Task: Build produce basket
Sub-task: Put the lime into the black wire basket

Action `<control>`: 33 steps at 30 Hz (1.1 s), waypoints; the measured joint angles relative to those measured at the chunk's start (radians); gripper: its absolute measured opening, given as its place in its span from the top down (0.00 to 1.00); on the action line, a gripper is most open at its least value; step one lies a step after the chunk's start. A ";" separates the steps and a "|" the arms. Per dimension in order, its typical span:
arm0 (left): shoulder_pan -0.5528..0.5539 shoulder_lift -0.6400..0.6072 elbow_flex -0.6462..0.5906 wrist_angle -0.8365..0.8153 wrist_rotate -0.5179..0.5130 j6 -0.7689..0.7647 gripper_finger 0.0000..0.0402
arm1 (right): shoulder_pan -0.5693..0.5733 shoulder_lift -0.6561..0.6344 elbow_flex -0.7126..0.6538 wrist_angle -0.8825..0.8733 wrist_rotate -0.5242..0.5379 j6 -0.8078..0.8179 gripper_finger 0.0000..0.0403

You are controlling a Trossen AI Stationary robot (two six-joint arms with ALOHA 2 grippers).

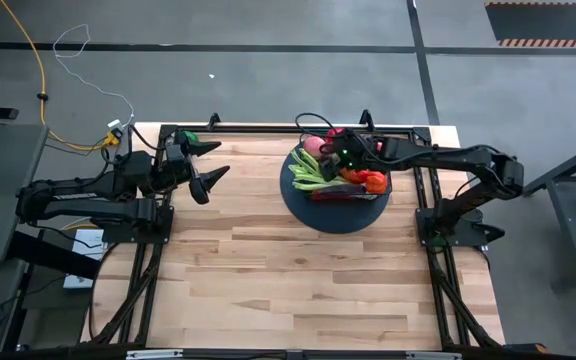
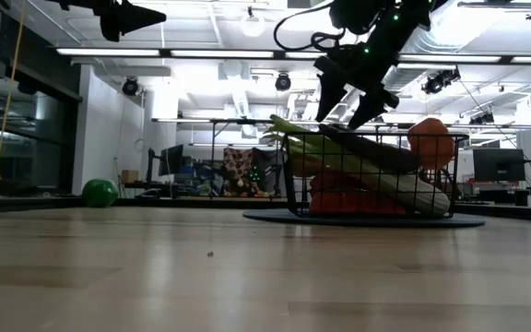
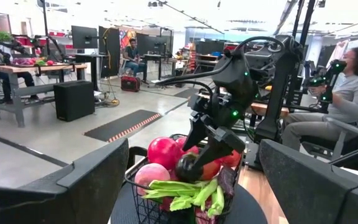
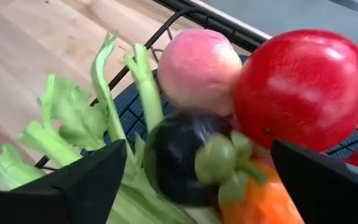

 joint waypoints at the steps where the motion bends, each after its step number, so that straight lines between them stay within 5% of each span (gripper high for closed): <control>1: 0.000 0.000 0.000 0.000 0.000 0.000 0.13 | 0.000 0.000 0.000 0.000 0.008 0.001 0.03; 9: 0.000 0.000 0.000 0.000 0.000 0.000 0.13 | 0.000 -0.036 0.000 0.015 0.013 -0.077 0.06; 19: 0.000 0.000 0.000 0.000 0.002 -0.034 0.13 | 0.028 -0.305 -0.098 -0.041 -0.009 -0.075 0.07; 23: 0.000 0.000 0.000 0.000 0.008 -0.095 0.13 | 0.063 -0.458 -0.295 0.172 -0.067 -0.039 0.07; 27: 0.000 0.000 0.000 0.000 0.033 -0.146 0.13 | 0.080 -0.577 -0.458 0.523 -0.238 -0.064 0.07; 33: 0.000 0.000 0.000 0.000 0.034 -0.137 0.13 | 0.080 -0.638 -0.534 0.780 -0.444 -0.211 0.07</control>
